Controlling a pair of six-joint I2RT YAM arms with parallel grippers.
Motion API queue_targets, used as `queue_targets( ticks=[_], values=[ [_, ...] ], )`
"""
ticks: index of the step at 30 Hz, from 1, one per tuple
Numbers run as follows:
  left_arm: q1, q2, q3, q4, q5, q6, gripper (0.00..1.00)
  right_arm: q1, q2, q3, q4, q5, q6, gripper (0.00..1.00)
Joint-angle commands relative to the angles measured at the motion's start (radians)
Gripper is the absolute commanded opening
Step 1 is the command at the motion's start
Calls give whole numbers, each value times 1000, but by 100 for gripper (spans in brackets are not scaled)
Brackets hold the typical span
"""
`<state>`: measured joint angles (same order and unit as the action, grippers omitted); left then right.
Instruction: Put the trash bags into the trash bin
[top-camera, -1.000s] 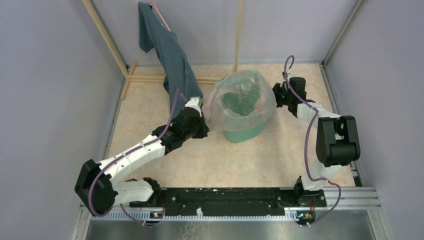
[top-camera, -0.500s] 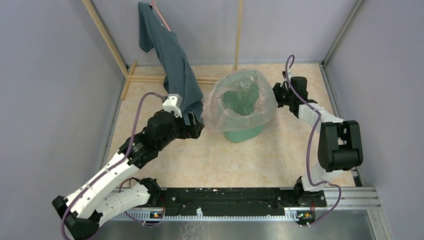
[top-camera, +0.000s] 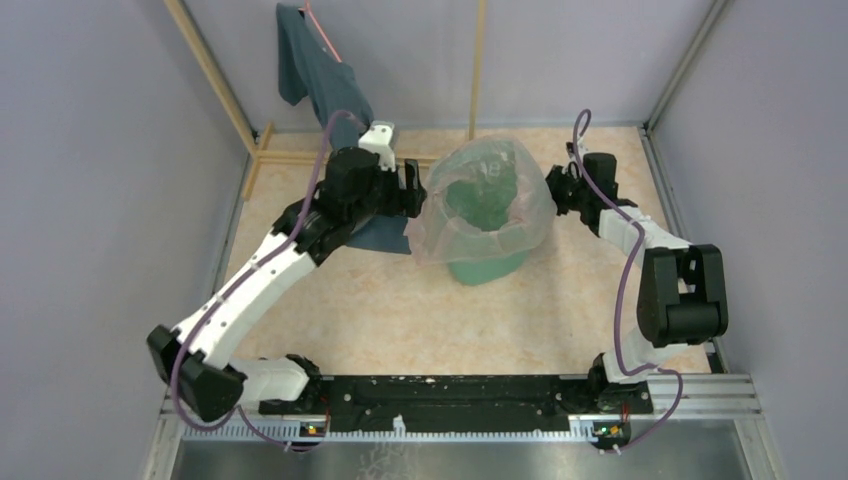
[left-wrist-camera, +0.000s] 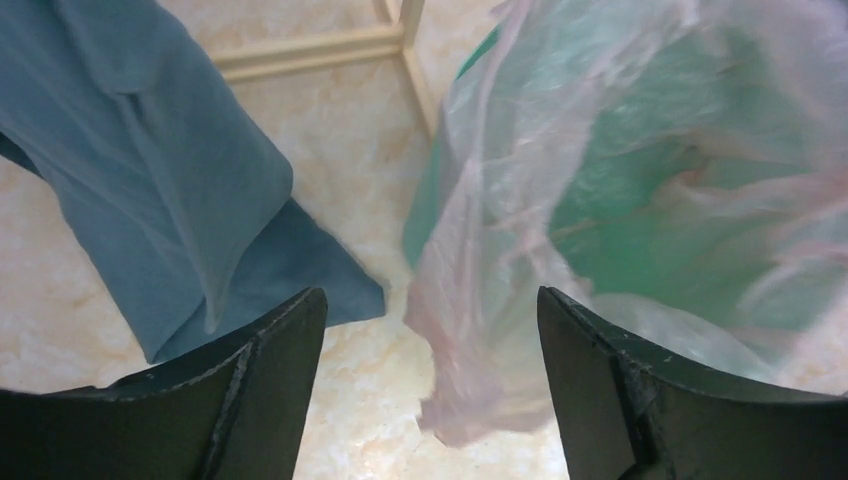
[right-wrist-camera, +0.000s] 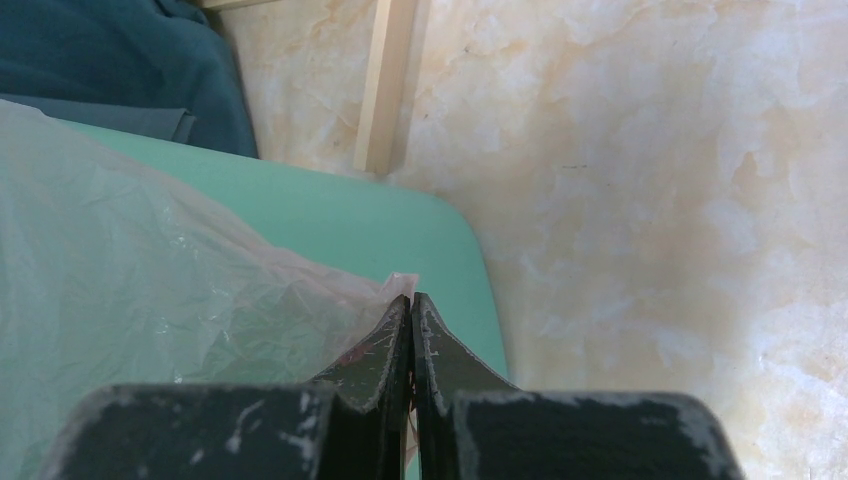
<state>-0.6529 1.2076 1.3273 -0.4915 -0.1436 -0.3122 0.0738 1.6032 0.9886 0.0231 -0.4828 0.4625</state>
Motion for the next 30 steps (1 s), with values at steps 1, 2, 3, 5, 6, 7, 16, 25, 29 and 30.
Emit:
queue_targets(
  ticks=[1, 2, 3, 5, 6, 7, 16, 25, 29, 30],
  values=[
    [39, 108, 47, 32, 91, 44, 80, -12, -53, 12, 7, -20, -25, 1],
    [40, 123, 48, 40, 91, 46, 77, -14, -53, 14, 6, -22, -25, 1],
    [42, 135, 45, 49, 92, 45, 74, -14, -52, 14, 8, -24, -23, 1],
    [51, 151, 40, 68, 106, 34, 69, -15, -49, 15, 14, -34, -20, 1],
    [53, 158, 35, 79, 107, 31, 67, -16, -48, 16, 17, -39, -18, 1],
    [55, 166, 32, 85, 99, 29, 64, -15, -48, 14, 21, -42, -15, 1],
    [80, 240, 50, 131, 35, 21, 5, -15, -34, 4, 36, -52, -7, 1],
    [85, 309, 16, 286, -169, -63, 0, -15, -2, -9, 75, -72, 20, 1],
    [85, 292, -55, 411, -213, -33, 0, -14, 21, -10, 74, -73, 15, 1],
    [86, 291, -73, 446, -248, -29, 0, -14, 24, -13, 78, -72, 15, 1]
  ],
)
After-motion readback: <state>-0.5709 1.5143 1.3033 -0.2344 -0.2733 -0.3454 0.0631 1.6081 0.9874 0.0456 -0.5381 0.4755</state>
